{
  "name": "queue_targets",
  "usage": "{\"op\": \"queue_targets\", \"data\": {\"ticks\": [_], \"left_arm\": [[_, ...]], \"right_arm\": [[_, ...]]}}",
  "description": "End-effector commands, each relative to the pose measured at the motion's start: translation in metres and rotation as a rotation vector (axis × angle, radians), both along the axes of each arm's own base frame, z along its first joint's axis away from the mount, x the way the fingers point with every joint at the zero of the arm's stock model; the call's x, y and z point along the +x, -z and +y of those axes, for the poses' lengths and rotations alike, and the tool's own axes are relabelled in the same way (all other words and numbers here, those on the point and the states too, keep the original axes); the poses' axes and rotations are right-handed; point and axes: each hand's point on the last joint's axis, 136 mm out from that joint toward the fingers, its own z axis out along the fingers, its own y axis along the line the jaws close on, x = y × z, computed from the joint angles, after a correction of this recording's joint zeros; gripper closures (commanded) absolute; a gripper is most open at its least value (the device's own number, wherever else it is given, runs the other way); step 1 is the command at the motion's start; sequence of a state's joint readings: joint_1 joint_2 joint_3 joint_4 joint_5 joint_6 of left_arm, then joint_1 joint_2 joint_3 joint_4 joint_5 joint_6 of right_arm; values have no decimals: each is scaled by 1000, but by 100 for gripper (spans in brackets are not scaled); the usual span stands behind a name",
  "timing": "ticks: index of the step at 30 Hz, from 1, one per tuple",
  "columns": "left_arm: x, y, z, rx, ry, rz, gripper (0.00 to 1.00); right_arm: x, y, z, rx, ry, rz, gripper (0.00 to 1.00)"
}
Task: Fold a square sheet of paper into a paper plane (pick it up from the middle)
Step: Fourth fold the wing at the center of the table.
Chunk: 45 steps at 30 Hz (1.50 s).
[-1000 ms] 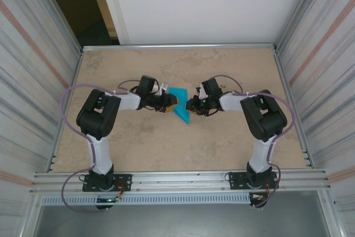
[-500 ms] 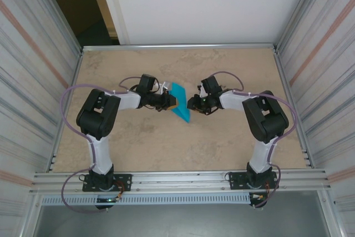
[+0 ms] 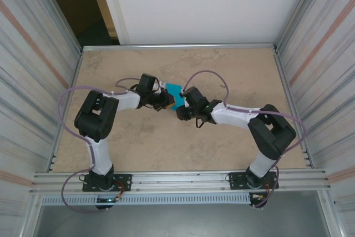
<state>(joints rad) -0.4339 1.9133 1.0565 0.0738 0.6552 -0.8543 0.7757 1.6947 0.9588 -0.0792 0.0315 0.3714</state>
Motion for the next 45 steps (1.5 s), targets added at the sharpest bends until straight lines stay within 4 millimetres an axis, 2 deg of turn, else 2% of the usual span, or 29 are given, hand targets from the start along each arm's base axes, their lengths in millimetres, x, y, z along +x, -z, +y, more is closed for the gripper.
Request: {"op": "queue_targets", "data": {"ticks": [1, 9, 16, 23, 28, 34, 45], "left_arm": [[1, -16, 0, 11, -59, 32, 90], [0, -21, -3, 1, -92, 83, 90], [0, -23, -4, -6, -100, 107, 89], [3, -26, -1, 10, -100, 109, 83], [7, -24, 8, 26, -109, 112, 83], [10, -23, 12, 40, -108, 115, 88], [8, -22, 10, 43, -104, 130, 90]], "right_arm": [[8, 12, -2, -89, -21, -71, 61], [15, 23, 3, -118, -45, -104, 62], [12, 34, 4, -141, -72, -100, 66], [10, 34, 1, -148, -86, -104, 73], [11, 33, -1, -157, -89, -111, 75], [12, 34, 0, -167, -98, -113, 75], [20, 31, 5, -186, -104, -143, 66]]}}
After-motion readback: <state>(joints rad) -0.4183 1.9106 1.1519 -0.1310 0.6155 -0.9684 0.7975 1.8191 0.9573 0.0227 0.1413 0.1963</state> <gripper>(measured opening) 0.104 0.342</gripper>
